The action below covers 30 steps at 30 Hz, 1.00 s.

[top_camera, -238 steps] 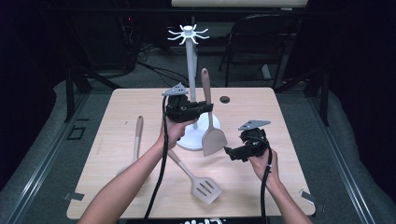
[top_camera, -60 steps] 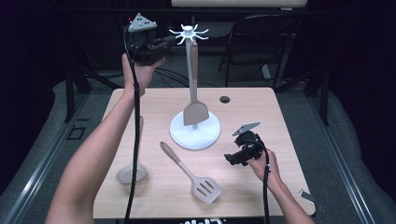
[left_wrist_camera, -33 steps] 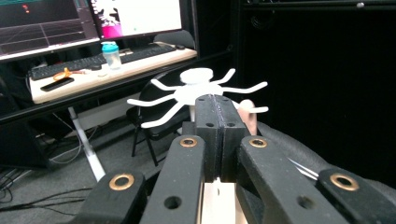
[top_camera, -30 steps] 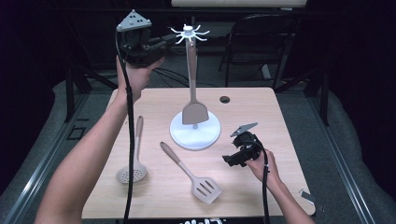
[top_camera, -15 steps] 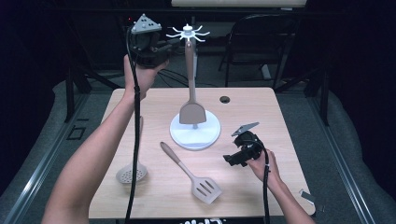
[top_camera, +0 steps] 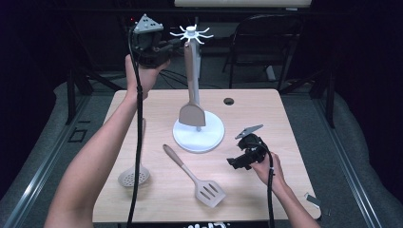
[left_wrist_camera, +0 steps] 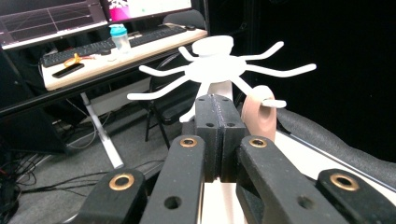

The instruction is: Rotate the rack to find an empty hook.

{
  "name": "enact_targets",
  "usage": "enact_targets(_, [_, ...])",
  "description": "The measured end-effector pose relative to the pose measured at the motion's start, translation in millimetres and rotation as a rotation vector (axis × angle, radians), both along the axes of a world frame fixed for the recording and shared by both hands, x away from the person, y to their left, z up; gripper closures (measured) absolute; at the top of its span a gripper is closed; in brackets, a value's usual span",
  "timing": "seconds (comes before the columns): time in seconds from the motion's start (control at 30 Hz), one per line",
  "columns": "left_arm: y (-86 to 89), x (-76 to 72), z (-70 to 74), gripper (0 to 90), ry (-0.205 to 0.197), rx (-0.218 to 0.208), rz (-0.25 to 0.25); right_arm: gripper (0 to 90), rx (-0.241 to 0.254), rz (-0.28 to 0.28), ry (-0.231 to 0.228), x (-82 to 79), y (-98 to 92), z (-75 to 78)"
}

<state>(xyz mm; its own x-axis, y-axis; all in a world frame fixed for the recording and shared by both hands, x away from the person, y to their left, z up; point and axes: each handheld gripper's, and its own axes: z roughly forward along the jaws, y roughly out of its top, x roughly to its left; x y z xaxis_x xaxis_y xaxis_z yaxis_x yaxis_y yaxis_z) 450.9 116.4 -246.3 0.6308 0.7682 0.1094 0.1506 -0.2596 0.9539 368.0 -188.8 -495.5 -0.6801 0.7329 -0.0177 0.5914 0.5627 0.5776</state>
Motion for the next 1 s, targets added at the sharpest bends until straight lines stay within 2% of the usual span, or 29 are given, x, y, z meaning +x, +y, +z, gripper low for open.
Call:
enact_targets(0.33, [3.4, 5.1, -1.9, 90.0, 0.003, -0.013, 0.013, 9.9, 0.000, 0.001, 0.002, 0.9, 0.0, -1.4])
enact_targets(0.5, [5.5, 2.6, -0.9, 89.4, 0.001, -0.018, 0.008, 9.9, -0.004, 0.005, 0.000, 0.6, 0.3, -1.0])
enact_targets(0.6, [8.9, -1.7, -1.1, 87.0, -0.008, -0.029, 0.006, 9.6, 0.011, 0.005, 0.005, 0.6, 1.1, -1.9])
enact_targets(0.83, [18.8, -15.8, -4.7, 80.4, -0.011, -0.026, -0.013, 9.6, -0.003, 0.011, 0.006, 0.4, 0.8, -0.9])
enact_targets(1.0, [25.2, -29.6, -12.1, 66.1, -0.005, -0.014, -0.025, 9.7, 0.000, 0.009, 0.002, -0.9, 3.8, -2.5])
